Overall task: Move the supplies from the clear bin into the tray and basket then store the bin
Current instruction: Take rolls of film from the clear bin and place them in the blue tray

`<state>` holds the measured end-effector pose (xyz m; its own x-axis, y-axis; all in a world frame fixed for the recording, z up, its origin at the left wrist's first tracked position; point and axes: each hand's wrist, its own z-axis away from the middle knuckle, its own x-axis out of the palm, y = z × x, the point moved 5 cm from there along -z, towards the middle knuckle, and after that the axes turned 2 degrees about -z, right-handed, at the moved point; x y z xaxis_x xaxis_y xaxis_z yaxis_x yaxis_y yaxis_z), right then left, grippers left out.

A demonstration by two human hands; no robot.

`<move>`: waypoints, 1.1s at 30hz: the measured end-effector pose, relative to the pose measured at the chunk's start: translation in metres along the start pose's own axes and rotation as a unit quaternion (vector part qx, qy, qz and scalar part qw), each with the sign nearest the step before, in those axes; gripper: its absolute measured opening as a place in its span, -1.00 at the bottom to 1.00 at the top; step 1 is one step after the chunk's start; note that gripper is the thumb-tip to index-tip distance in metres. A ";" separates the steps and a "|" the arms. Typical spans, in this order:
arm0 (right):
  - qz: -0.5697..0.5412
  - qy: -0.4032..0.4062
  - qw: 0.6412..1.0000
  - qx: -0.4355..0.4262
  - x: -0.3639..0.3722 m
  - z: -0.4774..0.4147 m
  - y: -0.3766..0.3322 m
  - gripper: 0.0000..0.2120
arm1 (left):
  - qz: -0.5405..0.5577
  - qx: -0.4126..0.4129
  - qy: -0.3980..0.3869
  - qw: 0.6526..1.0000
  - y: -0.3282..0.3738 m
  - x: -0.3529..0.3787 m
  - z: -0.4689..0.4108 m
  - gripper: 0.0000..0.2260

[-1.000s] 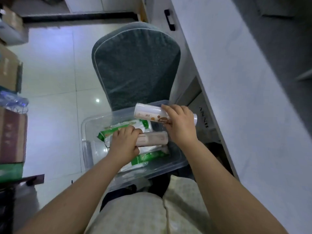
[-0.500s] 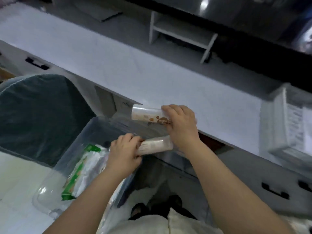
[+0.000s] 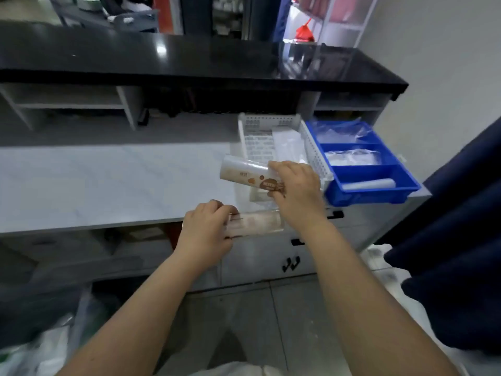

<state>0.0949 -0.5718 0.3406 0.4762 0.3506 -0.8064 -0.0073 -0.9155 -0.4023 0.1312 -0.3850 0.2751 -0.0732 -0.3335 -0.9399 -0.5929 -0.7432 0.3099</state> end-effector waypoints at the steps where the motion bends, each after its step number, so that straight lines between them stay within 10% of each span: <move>1: 0.005 0.006 1.000 0.007 -0.015 0.005 0.024 -0.47 | 0.011 0.006 -0.005 1.000 0.023 0.011 -0.011 -0.51; 15: 0.103 0.026 0.992 0.072 -0.140 -0.010 0.279 -0.47 | 0.019 0.134 -0.026 0.990 0.254 0.084 -0.166 -0.50; 33: 0.054 -0.144 0.987 0.039 -0.094 -0.125 0.430 -0.48 | 0.015 0.116 -0.033 0.993 0.276 0.131 -0.315 -0.48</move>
<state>0.1572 -1.0234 0.2972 0.2000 0.3031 -0.9317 -0.1173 -0.9367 -0.3299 0.2106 -0.8173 0.2824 -0.1412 -0.3090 -0.9405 -0.7578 -0.5775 0.3035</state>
